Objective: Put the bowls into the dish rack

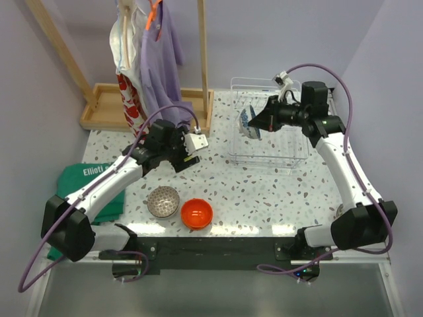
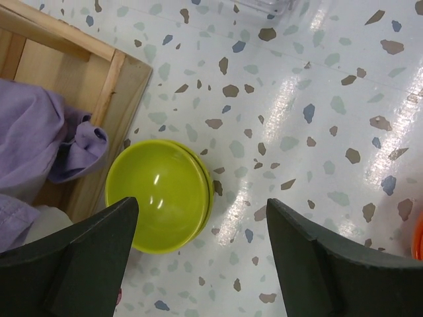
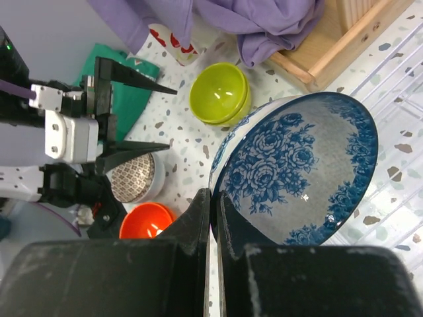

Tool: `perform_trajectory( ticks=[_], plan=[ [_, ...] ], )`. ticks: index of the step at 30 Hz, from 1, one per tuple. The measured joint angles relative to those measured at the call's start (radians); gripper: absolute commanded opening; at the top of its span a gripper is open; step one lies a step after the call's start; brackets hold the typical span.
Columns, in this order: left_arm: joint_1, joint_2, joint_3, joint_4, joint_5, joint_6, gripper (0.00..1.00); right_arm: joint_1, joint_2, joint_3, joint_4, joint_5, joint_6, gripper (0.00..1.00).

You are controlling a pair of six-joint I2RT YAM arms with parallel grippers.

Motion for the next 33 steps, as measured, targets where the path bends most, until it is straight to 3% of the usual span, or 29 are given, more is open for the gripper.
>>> perform_trajectory(
  ticks=[16, 33],
  plan=[
    [-0.09, 0.248, 0.229, 0.093, -0.027, -0.061, 0.83, -0.179, 0.193, -0.065, 0.201, -0.129, 0.296, 0.0],
    [-0.126, 0.422, 0.359, 0.151, -0.064, -0.127, 0.83, -0.249, 0.342, -0.095, 0.273, -0.224, 0.343, 0.0]
  ],
)
